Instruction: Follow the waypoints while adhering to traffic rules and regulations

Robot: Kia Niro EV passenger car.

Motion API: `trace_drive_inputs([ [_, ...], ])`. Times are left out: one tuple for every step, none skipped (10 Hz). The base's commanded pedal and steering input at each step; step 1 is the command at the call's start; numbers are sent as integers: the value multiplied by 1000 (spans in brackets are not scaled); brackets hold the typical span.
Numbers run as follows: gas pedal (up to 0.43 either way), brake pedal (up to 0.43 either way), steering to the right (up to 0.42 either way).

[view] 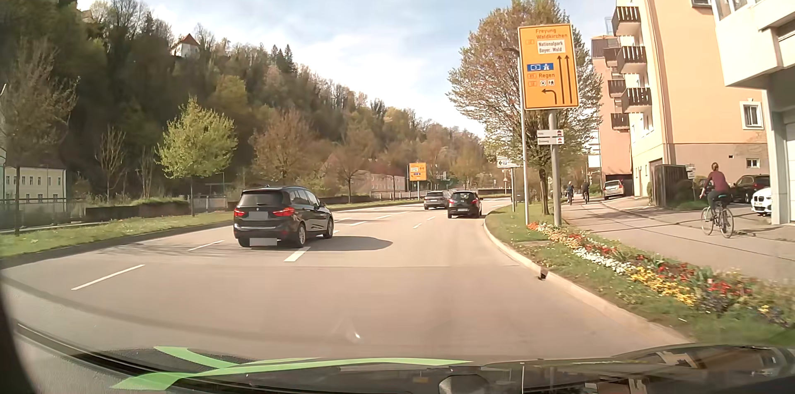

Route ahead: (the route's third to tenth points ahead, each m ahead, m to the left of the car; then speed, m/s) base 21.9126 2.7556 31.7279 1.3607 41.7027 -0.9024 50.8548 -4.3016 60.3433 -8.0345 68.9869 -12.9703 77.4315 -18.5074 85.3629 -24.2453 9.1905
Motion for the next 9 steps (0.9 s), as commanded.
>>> trace_drive_inputs([
  [177, 0, -4],
  [177, 0, 3],
  [177, 0, 4],
  [177, 0, 8],
  [177, 0, 12],
  [177, 0, 17],
  [177, 0, 17],
  [177, 0, 18],
  [177, 0, 18],
])
